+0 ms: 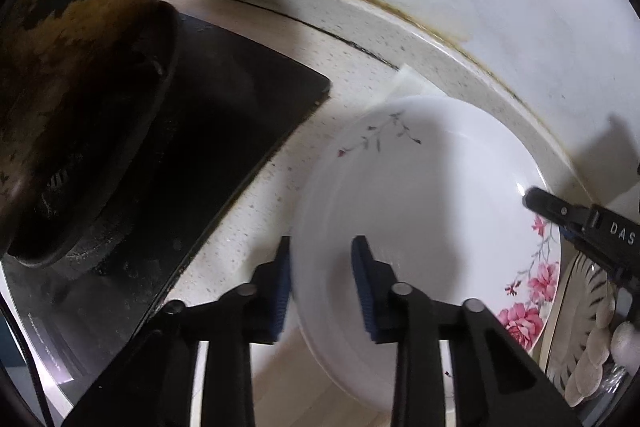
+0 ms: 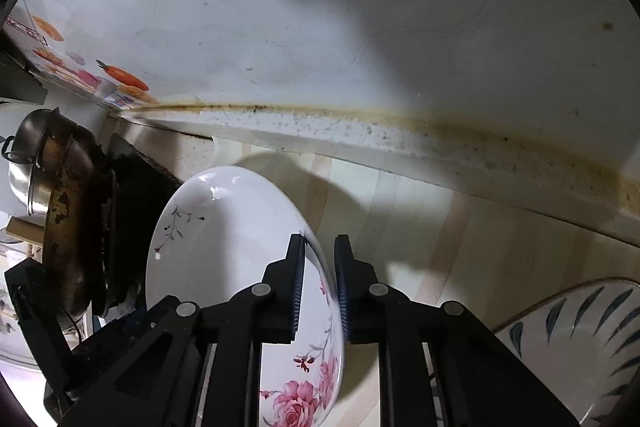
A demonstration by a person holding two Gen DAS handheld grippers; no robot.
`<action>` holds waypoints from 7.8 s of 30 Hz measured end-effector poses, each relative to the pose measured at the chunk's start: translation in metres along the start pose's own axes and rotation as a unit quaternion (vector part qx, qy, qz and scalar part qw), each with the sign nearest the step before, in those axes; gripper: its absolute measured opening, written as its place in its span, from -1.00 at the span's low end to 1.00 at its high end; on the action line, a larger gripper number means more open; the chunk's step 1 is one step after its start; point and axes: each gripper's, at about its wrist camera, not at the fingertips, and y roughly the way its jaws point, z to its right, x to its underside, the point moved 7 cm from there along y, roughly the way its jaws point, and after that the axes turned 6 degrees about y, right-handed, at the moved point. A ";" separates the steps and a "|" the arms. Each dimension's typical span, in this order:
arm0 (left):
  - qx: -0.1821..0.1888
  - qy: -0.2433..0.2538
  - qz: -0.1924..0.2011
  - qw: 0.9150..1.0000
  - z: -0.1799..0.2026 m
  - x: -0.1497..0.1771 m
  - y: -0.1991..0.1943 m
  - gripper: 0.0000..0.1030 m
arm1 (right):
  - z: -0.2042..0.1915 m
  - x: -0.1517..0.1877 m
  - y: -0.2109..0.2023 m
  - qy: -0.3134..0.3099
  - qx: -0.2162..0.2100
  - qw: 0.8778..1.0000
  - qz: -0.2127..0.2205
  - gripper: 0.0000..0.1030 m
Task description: Organize plates and bowls
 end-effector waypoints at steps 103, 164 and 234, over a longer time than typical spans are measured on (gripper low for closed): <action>0.117 0.206 -0.112 0.965 0.219 0.052 -0.033 -0.38 | 0.185 0.111 -0.184 0.173 0.087 0.981 0.012 -0.47; 0.136 0.237 -0.115 0.955 0.195 0.238 -0.154 -0.67 | 0.150 0.310 -0.260 0.091 0.100 0.989 -0.057 -0.80; 0.104 0.282 0.049 0.952 0.156 0.297 -0.353 0.77 | 0.010 0.462 -0.436 0.072 0.157 0.975 0.138 0.78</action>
